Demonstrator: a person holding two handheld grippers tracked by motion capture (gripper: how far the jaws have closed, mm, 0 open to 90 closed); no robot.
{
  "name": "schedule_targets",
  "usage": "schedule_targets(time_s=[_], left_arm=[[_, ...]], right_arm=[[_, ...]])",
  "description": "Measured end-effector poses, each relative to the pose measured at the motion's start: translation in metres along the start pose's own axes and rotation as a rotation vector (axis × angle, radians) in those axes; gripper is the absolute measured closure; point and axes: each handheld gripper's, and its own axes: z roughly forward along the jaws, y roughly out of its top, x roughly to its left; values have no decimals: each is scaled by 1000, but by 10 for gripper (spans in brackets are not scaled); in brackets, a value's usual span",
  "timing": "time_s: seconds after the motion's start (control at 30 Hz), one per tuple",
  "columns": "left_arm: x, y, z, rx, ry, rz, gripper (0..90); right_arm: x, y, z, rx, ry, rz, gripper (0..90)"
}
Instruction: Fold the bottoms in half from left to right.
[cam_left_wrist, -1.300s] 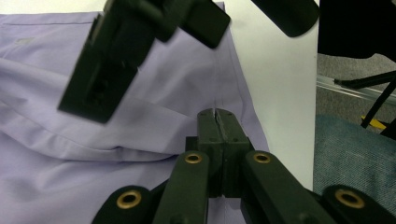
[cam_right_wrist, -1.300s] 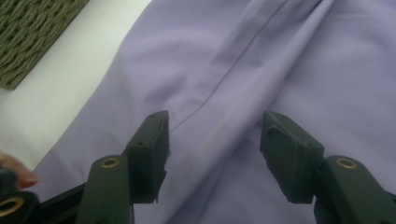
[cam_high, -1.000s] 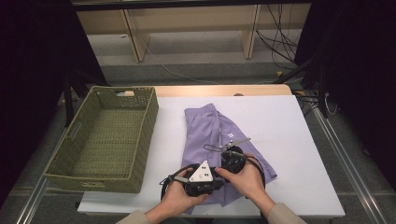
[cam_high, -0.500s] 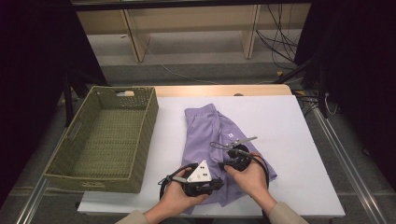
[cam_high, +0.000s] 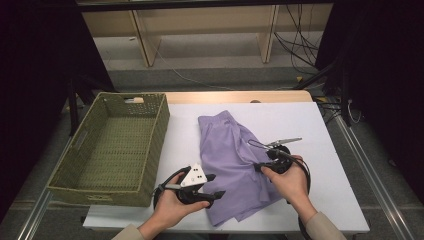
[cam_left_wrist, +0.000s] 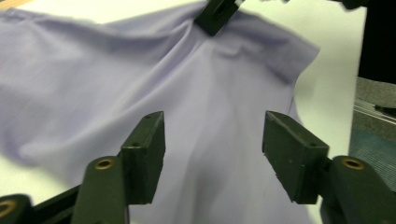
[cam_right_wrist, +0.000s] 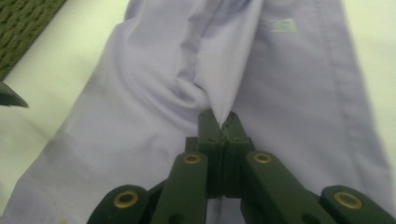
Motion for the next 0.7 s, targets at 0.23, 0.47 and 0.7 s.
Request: schedule_targets(time_s=[0.23, 0.47, 0.7], left_arm=[[-1, -5, -1, 17, 23, 17, 383], [-1, -8, -1, 24, 31, 17, 382], [-5, -12, 3, 46, 12, 33, 439]], right_arm=[[-23, 0, -4, -4, -52, 20, 895], [-37, -2, 2, -8, -96, 12, 894], [-49, -7, 12, -10, -166, -46, 771]])
